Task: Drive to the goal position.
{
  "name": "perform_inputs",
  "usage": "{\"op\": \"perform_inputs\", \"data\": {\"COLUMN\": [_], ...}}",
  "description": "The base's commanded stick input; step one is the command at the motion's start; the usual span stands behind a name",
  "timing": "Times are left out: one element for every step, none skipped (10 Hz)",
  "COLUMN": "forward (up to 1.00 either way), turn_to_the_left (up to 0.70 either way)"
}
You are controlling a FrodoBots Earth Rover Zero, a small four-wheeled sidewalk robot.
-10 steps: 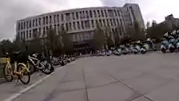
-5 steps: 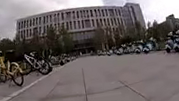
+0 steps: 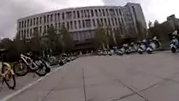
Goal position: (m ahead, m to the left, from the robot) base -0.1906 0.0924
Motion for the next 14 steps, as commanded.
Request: {"op": "perform_inputs", "data": {"forward": [0.70, 0.70, 0.70, 0.70, 0.70, 0.70, 0.70, 0.70, 0.70, 0.70, 0.70, 0.70, 0.70, 0.70], "turn_to_the_left": [0.00, 0.00, 0.00, 0.00, 0.00, 0.00, 0.00, 0.00, 0.00, 0.00, 0.00, 0.00, 0.00, -0.30]}}
